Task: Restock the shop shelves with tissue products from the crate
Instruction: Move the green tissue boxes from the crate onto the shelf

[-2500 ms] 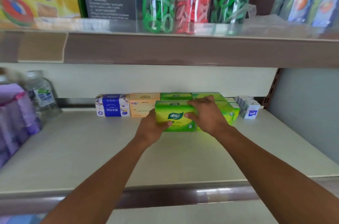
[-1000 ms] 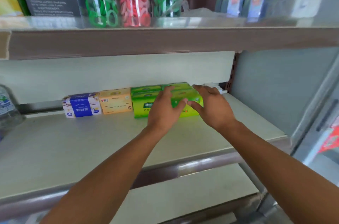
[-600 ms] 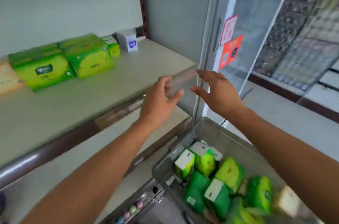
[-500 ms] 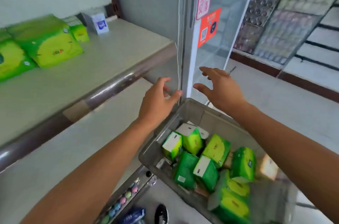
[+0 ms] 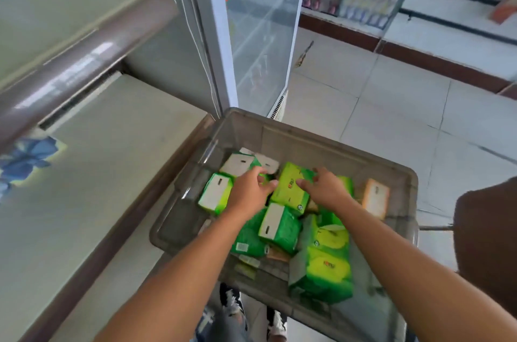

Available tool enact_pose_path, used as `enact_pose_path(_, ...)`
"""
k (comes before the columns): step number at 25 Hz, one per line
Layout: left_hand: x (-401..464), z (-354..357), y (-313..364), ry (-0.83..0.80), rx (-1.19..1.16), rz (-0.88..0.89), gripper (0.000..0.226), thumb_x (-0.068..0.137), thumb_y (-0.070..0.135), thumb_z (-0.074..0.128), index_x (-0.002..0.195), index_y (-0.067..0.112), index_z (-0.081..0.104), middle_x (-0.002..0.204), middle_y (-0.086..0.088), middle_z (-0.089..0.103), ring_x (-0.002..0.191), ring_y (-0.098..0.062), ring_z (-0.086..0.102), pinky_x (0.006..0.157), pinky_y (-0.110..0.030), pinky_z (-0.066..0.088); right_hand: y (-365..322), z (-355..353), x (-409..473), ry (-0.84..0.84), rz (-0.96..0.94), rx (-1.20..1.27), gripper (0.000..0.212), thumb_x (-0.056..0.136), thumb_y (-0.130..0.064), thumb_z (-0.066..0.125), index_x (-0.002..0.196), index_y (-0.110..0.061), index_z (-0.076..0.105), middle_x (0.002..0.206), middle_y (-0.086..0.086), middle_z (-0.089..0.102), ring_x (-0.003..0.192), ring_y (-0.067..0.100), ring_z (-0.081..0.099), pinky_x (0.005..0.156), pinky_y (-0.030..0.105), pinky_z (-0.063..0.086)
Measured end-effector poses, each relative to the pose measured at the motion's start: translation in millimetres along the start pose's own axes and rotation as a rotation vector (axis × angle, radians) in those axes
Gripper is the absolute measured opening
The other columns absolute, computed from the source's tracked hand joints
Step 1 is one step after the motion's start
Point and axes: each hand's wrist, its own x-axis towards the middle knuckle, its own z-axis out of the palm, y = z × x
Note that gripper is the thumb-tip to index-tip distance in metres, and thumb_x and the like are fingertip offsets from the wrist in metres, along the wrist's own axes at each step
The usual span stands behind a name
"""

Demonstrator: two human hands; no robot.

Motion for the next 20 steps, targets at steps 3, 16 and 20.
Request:
enact_pose_path(3,30,36,-14,-0.074,0.031,-0.037,0.055,0.089,0.038,0.065,0.136,0.014,0.049,0.134,-0.009,0.057,0.120,-0.025,0.055,0.096,-0.033,0.044,19,38,20,-0.016,0.099,0.057,0.076,0.089,-0.046,0.062,0.143,-0.003,0.032,0.134,0.018,0.054,0.122,0.034,0.052,0.090,0.033,0.044)
enact_pose_path(16,40,59,-18,-0.121,-0.138,-0.039,0.050,0.084,0.032,0.073,0.128,0.015,0.056,0.118,0.001,0.066,0.105,-0.018,0.063,0.081,-0.027,0.047,23,46,13,0.145,0.128,0.448,0.054,0.089,-0.036,0.065,0.132,-0.012,0.043,0.123,0.004,0.061,0.106,0.023,0.059,0.081,0.027,0.043)
enact_pose_path(20,10,22,11,-0.149,-0.246,-0.013,0.069,0.083,0.038,0.073,0.142,0.016,0.043,0.128,0.004,0.059,0.118,-0.016,0.057,0.087,-0.024,0.045,7,16,-13,0.213,0.005,0.466,0.058,0.084,-0.044,0.069,0.128,-0.018,0.043,0.121,0.004,0.061,0.101,0.018,0.059,0.080,0.030,0.047)
